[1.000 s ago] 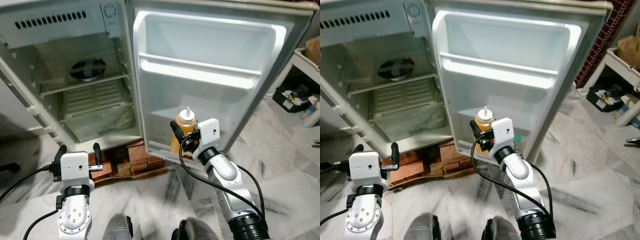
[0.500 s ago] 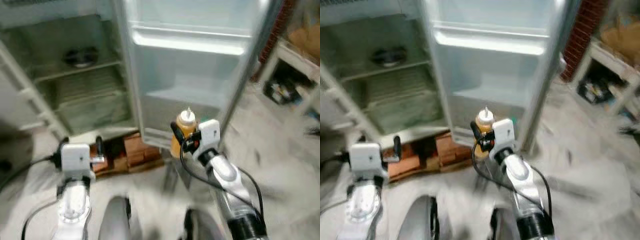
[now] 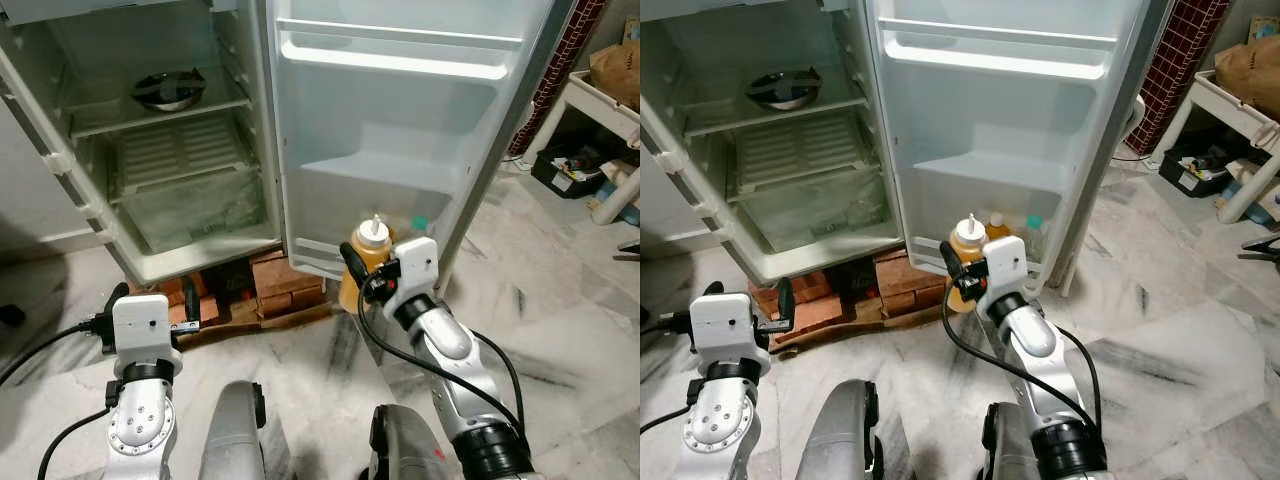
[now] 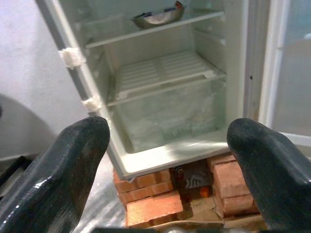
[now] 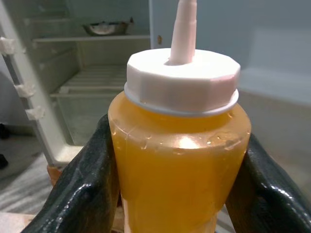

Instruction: Restocking fridge

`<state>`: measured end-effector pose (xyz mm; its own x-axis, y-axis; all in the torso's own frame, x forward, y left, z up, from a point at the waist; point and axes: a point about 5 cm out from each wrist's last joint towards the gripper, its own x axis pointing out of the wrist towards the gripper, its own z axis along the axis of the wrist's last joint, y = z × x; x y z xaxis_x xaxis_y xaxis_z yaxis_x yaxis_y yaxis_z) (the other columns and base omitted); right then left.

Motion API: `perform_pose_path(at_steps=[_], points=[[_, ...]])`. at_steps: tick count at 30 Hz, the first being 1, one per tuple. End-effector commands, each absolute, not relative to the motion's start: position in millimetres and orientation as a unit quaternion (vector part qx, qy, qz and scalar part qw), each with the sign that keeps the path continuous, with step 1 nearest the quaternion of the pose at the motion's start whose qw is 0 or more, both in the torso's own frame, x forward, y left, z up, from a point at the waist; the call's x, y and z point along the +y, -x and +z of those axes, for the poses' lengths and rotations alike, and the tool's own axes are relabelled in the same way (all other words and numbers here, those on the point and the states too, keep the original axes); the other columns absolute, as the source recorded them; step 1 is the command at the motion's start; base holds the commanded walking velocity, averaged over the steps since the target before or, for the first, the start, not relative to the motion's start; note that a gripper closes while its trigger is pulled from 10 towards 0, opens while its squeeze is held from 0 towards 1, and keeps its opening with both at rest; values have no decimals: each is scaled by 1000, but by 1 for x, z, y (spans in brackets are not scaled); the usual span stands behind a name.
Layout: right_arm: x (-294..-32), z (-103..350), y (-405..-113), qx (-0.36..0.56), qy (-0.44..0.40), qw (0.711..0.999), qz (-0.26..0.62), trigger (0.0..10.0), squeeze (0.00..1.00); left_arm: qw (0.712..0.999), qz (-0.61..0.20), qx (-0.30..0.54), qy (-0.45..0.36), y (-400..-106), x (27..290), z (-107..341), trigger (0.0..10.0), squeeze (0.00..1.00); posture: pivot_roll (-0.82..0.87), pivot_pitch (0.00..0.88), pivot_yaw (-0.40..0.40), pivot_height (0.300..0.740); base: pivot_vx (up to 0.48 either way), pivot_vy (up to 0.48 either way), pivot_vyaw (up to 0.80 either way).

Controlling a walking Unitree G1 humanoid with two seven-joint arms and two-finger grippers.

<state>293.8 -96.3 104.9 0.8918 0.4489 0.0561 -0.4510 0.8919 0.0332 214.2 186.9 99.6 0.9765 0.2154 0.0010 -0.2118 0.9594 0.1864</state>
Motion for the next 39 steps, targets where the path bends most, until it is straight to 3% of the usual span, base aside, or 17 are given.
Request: perform_pose_path(at_steps=[1, 39], points=[[-95, 112, -296, -37, -25, 972, 230, 10000, 0, 990, 105, 6, -92, -215, 188, 103, 10000, 0, 19, 122, -10, 637, 247, 0, 0], [-99, 112, -292, -40, -1, 965, 259, 10000, 0, 993, 87, 14, -82, -216, 178, 100, 10000, 0, -2, 144, -8, 637, 333, 0, 153]])
